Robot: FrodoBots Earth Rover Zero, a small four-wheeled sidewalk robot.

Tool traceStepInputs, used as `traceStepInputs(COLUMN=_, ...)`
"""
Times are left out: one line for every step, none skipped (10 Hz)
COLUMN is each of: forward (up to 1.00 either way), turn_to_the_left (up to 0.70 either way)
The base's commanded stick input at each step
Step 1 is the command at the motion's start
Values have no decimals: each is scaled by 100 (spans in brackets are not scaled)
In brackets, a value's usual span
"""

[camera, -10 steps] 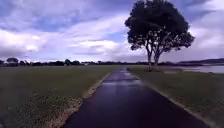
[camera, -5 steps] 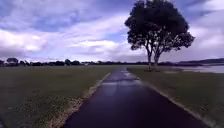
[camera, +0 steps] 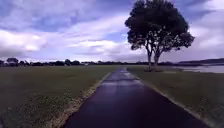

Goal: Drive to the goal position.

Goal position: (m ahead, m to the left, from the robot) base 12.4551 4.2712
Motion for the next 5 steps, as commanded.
traceStepInputs(forward=62, turn_to_the_left=0)
traceStepInputs(forward=62, turn_to_the_left=0)
traceStepInputs(forward=62, turn_to_the_left=-11)
traceStepInputs(forward=62, turn_to_the_left=-14)
traceStepInputs(forward=62, turn_to_the_left=-12)
